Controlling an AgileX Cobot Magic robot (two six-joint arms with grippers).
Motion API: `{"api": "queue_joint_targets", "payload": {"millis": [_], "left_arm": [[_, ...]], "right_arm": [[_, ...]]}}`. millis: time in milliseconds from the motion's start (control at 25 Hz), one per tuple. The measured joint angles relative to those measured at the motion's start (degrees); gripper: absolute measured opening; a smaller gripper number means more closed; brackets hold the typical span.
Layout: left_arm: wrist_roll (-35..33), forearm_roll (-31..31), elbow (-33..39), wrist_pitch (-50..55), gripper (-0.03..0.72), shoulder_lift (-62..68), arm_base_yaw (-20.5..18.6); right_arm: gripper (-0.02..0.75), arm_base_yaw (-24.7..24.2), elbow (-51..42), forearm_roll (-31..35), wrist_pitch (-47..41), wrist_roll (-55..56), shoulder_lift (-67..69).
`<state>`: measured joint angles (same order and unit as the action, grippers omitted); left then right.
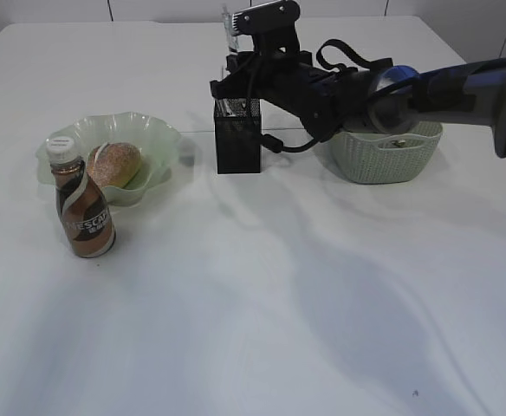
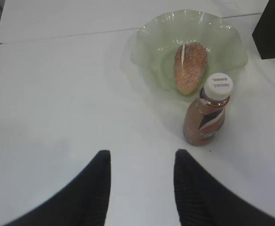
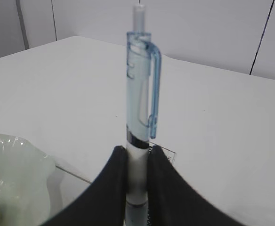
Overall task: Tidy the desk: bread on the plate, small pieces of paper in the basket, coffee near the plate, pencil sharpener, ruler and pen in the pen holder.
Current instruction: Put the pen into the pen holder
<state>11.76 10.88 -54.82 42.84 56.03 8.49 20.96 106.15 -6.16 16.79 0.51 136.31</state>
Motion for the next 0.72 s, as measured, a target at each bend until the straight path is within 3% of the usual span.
{"api": "queue_joint_targets", "payload": {"millis": [720], "left_arm": [[0.00, -1.12, 0.00, -0.85, 0.305, 0.00, 0.00]], "right_arm": [[0.099, -0.34, 0.14, 0.04, 1.97, -2.32, 2.55]]}}
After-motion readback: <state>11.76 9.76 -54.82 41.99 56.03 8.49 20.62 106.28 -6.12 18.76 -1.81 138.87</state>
